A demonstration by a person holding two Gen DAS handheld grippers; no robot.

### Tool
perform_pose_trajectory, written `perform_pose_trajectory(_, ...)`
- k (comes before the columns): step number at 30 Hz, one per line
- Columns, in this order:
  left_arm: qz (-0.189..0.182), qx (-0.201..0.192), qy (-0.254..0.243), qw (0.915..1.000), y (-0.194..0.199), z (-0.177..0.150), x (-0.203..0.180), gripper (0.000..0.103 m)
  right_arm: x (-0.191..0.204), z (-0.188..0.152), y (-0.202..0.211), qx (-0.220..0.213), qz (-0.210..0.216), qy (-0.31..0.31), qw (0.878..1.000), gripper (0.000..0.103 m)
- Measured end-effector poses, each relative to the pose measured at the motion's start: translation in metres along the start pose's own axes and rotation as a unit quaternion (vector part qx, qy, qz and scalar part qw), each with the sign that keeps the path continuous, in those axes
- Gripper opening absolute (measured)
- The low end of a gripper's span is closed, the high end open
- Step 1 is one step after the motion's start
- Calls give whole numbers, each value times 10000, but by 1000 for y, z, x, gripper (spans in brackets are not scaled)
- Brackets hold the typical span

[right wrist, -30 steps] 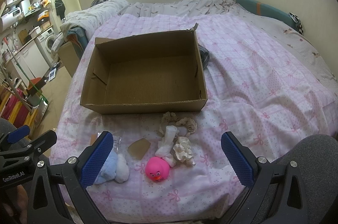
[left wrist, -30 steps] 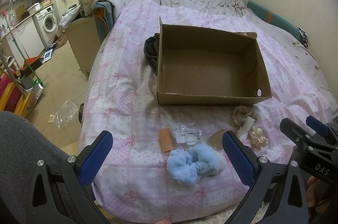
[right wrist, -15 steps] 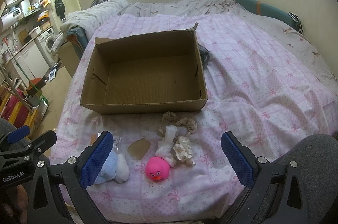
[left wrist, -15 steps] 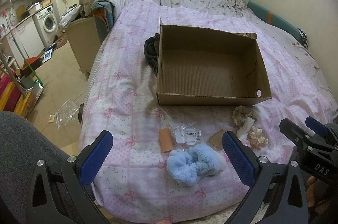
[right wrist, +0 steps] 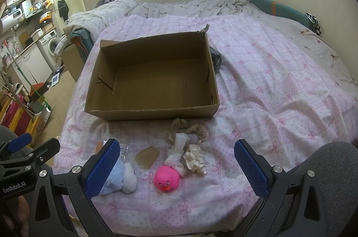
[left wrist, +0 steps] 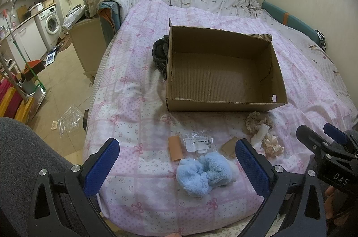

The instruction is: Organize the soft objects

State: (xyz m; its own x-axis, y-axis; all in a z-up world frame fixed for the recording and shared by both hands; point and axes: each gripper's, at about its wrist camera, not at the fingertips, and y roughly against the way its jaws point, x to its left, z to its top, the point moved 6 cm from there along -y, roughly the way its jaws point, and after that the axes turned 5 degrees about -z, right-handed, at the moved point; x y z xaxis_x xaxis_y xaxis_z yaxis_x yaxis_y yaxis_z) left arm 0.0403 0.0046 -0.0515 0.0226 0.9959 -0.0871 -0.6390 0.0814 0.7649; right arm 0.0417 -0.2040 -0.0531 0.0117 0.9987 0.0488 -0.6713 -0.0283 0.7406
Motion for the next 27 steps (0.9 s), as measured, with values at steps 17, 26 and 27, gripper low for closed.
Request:
perform_pose_trajectory(17,-169,282,116,9994,0,6,-4,103,2,1,2,22,48,31,10000,103)
perform_pose_trajectory(26,-99,717,256,9970,-15,15,-6,103,-11,23,-1,246,288,-26,9993,103)
perform_pose_trajectory(27,-88,780,297,9965,-19,17,-5,103,-13,25,-4,290,289,-38,9992,103)
